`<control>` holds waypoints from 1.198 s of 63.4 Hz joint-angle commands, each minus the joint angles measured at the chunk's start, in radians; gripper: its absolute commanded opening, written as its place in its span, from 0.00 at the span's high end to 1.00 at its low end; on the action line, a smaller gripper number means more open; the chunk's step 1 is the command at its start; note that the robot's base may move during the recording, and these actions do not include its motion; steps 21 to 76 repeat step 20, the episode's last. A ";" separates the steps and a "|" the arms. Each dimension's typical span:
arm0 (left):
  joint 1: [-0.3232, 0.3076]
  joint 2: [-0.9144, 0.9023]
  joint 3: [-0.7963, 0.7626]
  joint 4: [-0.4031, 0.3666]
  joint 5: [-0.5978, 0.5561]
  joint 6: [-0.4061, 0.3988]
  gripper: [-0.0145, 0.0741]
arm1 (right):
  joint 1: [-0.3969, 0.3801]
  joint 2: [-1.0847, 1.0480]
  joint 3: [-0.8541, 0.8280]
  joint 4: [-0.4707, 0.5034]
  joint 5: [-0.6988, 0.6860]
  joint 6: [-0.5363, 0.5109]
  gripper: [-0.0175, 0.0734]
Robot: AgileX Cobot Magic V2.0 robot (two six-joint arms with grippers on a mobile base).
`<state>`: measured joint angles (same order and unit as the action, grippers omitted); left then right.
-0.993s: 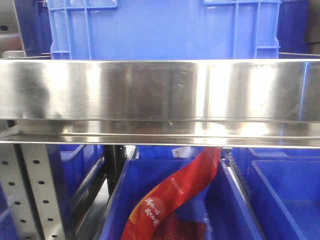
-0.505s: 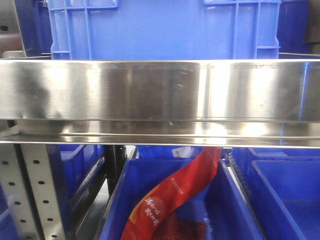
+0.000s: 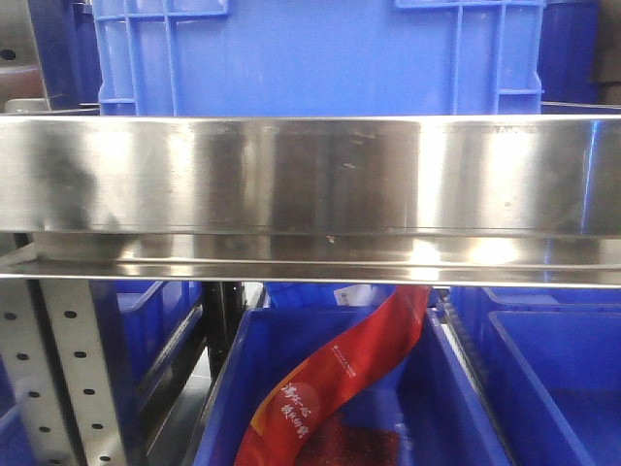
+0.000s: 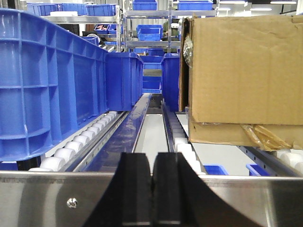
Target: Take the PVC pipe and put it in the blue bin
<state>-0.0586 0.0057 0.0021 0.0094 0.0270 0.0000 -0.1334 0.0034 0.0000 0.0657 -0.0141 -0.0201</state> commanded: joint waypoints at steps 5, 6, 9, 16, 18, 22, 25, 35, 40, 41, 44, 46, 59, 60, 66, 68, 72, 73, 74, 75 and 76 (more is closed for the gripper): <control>-0.001 -0.006 -0.002 0.003 -0.018 -0.013 0.96 | -0.002 -0.003 0.000 0.001 -0.017 -0.008 0.99; -0.001 -0.006 -0.002 0.003 -0.018 -0.013 0.96 | -0.002 -0.003 0.000 0.001 -0.017 -0.008 0.99; -0.001 -0.006 -0.002 0.003 -0.018 -0.013 0.96 | -0.002 -0.003 0.000 0.001 -0.017 -0.008 0.99; -0.001 -0.006 -0.002 0.003 -0.018 -0.013 0.96 | -0.002 -0.003 0.000 0.001 -0.017 -0.008 0.99; -0.001 -0.006 -0.002 0.003 -0.018 -0.013 0.96 | -0.002 -0.003 0.000 0.001 -0.017 -0.008 0.99; -0.001 -0.006 -0.002 0.003 -0.018 -0.013 0.96 | -0.002 -0.003 0.000 0.001 -0.017 -0.008 0.99; -0.001 -0.006 -0.002 0.003 -0.018 -0.013 0.96 | -0.002 -0.003 0.000 0.001 -0.017 -0.008 0.99; -0.001 -0.006 -0.002 0.003 -0.018 -0.013 0.96 | -0.002 -0.003 0.000 0.001 -0.017 -0.008 0.99; -0.001 -0.006 -0.002 0.003 -0.018 -0.013 0.96 | -0.002 -0.003 0.000 0.001 -0.017 -0.008 0.99; -0.001 -0.006 -0.002 0.003 -0.018 -0.013 0.96 | -0.002 -0.003 0.000 0.001 -0.017 -0.008 0.99; -0.001 -0.006 -0.002 0.003 -0.018 -0.013 0.96 | -0.002 -0.003 0.000 0.001 -0.017 -0.008 0.99; -0.001 -0.006 -0.002 0.003 -0.018 -0.013 0.96 | -0.002 -0.003 0.000 0.001 -0.017 -0.008 0.99; -0.001 -0.006 -0.002 0.003 -0.018 -0.013 0.96 | -0.002 -0.003 0.000 0.001 -0.017 -0.008 0.99; -0.001 -0.006 -0.002 0.003 -0.018 -0.013 0.96 | -0.002 -0.003 0.000 0.001 -0.017 -0.008 0.99; -0.001 -0.006 -0.002 0.003 -0.018 -0.013 0.96 | -0.002 -0.003 0.000 0.001 -0.017 -0.008 0.99; -0.001 -0.006 -0.002 0.003 -0.018 -0.013 0.96 | -0.002 -0.003 0.000 0.001 -0.017 -0.008 0.99; -0.001 -0.006 -0.002 0.003 -0.018 -0.013 0.96 | -0.002 -0.003 0.000 0.001 -0.017 -0.008 0.99; -0.001 -0.006 -0.002 0.003 -0.018 -0.013 0.96 | -0.002 -0.003 0.000 0.001 -0.017 -0.008 0.99; -0.001 -0.006 -0.002 0.003 -0.018 -0.013 0.96 | -0.002 -0.003 0.000 0.001 -0.017 -0.008 0.99; -0.001 -0.006 -0.002 0.003 -0.018 -0.013 0.96 | -0.002 -0.003 0.000 0.001 -0.017 -0.008 0.99; -0.001 -0.006 -0.002 0.003 -0.018 -0.013 0.96 | -0.002 -0.003 0.000 0.001 -0.017 -0.008 0.99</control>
